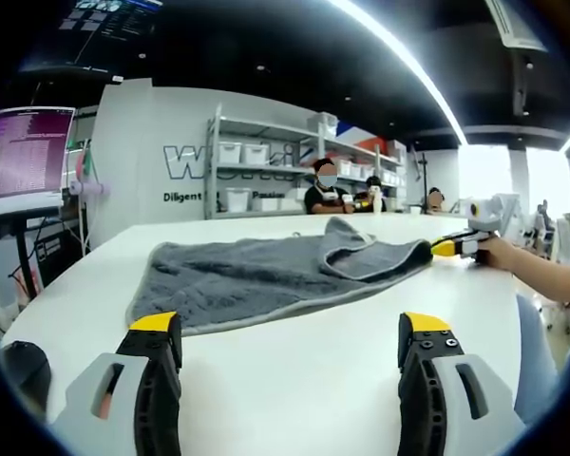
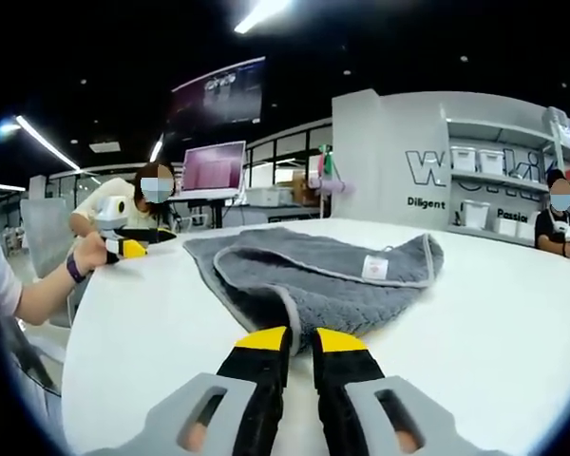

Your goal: Fold the towel on the table until its edges align and the towel forms a compact rectangular stack.

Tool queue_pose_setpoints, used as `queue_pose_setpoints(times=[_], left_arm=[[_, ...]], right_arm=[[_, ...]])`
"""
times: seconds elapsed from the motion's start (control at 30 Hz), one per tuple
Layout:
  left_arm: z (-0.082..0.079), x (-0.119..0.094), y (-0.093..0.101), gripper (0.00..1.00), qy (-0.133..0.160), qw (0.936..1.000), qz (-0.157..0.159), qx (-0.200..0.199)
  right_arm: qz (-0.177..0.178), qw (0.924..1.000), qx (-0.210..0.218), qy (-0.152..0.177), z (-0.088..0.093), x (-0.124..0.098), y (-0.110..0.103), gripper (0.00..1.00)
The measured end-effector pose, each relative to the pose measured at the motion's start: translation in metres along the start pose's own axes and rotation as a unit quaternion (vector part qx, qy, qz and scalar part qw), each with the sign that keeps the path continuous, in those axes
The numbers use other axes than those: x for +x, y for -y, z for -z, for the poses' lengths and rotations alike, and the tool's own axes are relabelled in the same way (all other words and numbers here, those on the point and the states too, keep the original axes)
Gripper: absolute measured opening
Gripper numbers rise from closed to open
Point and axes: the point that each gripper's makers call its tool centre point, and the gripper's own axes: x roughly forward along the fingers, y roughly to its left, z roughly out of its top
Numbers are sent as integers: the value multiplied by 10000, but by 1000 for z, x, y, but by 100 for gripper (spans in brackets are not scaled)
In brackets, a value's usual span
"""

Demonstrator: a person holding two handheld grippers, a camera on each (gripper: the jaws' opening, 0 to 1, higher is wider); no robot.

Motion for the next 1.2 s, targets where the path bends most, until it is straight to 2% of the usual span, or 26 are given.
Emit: queue_pose_setpoints(times=[0.27,1.2], left_arm=[[1,0,1,92,-3,10000,-5,4],[2,-1,2,92,-16,10000,-6,13]], right_arm=[[-22,10000,85,19,-1,-1,0,3],[88,9995,311,46,-1,-4,4,2]])
